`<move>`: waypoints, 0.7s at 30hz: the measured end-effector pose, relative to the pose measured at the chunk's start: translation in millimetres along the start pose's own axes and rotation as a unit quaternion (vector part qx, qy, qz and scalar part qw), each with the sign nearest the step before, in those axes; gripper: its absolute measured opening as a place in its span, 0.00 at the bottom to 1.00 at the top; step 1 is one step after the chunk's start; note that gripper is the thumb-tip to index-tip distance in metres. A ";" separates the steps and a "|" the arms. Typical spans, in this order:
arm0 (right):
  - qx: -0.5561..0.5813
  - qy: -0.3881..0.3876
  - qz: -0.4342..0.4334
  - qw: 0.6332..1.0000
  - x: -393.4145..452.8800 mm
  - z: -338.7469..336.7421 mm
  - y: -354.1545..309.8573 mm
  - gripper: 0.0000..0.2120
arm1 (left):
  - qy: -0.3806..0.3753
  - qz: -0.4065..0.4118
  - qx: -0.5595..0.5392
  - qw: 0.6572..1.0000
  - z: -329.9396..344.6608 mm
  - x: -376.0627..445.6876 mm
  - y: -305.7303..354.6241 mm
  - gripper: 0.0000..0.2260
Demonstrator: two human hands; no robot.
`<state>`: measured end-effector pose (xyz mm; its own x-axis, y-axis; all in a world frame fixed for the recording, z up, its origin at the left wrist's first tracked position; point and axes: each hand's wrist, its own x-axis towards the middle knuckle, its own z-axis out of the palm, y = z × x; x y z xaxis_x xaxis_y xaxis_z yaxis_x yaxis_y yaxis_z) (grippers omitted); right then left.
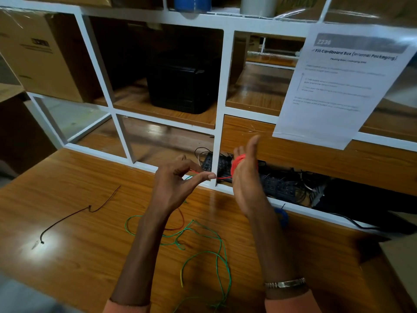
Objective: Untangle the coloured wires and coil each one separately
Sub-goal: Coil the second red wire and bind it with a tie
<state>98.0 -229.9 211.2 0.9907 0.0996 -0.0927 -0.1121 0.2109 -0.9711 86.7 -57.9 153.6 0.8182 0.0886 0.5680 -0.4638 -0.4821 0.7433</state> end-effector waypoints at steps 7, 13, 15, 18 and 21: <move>-0.239 -0.204 0.104 0.944 0.5 -3.4 29.4 0.46 | 0.016 0.000 0.026 1.000 0.0 2.3 -13.3 0.12; -0.143 -0.323 0.089 0.931 -0.8 -12.5 33.9 0.35 | -0.020 -0.017 -0.035 0.999 2.3 -6.5 -12.0 0.11; -0.081 -0.367 0.101 0.921 -3.2 -18.7 35.6 0.29 | -0.002 -0.030 -0.060 0.998 3.8 -3.7 -3.6 0.14; 0.020 -0.392 0.082 0.916 -4.2 -22.6 47.1 0.23 | 0.006 -0.029 -0.063 0.998 6.1 0.9 1.6 0.23; 0.207 -0.399 0.055 0.892 -2.4 -26.2 46.6 0.18 | -0.020 -0.049 -0.060 0.997 8.7 -0.4 -1.6 0.26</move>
<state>92.5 -245.8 160.4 0.6209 0.7665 0.1644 -0.3870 0.4821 -0.7861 90.1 -64.7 149.1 0.8733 0.0938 0.4781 -0.4165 -0.3653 0.8325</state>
